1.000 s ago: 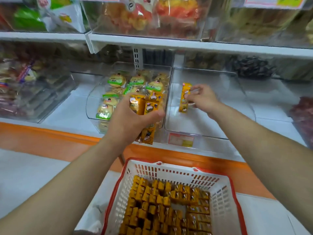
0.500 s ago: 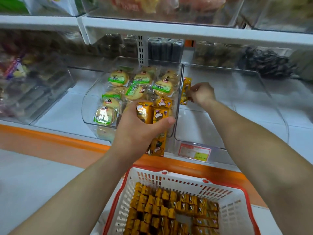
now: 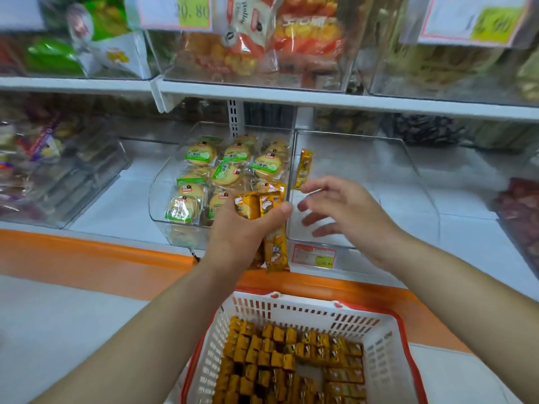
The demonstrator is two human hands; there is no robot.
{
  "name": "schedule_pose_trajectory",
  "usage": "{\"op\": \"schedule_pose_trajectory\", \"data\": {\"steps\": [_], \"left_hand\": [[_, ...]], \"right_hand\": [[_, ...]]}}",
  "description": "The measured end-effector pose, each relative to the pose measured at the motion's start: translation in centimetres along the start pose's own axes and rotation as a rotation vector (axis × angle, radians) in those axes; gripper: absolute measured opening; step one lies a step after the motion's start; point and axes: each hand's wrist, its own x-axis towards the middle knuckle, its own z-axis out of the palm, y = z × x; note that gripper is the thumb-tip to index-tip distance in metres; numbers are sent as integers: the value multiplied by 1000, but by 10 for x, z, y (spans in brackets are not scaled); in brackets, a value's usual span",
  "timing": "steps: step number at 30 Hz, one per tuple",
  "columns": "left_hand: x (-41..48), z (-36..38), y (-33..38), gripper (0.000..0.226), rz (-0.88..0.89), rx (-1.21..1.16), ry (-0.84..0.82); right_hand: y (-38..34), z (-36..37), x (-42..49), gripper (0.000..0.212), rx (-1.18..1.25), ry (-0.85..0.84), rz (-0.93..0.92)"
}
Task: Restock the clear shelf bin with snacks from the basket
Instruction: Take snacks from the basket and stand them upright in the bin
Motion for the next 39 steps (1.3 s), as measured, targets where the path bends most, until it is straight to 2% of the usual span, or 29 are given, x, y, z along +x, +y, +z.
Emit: {"op": "schedule_pose_trajectory", "data": {"steps": [2, 4, 5, 8, 13, 17, 20, 22, 25, 27, 32, 39], "left_hand": [[2, 5, 2, 64, -42, -33, -6], [1, 12, 2, 56, -62, -74, -18], [-2, 14, 3, 49, -66, -96, -28], [-12, 17, 8, 34, -64, -114, -89], [-19, 13, 15, 41, -77, -97, -113], [-15, 15, 11, 16, -70, -67, -69], [-7, 12, 6, 6, -45, -22, -19], [-3, 8, 4, 10, -20, 4, 14], [6, 2, 2, 14, 7, 52, 51], [12, -1, 0, 15, 36, 100, 69], [24, -5, -4, 19, 76, 144, 56], [36, -9, -8, 26, 134, 170, 67]], "right_hand": [[3, 14, -22, 31, -21, -105, 43], [12, 27, -34, 50, -131, -80, 43], [18, 32, -37, 51, -160, -46, 33], [28, 32, -44, 41, 42, -10, 56], [32, 25, -46, 37, 300, -37, 77], [33, 19, -45, 47, 368, -10, 105], [33, 10, -40, 36, 362, 94, 95], [31, -3, -32, 33, 325, 213, 81], [27, -31, -12, 41, 260, 409, 53], [25, -50, 9, 43, 156, 483, 16], [36, -74, 81, 44, -231, 467, -27], [59, -78, 176, 30, -581, 399, -26]]}}
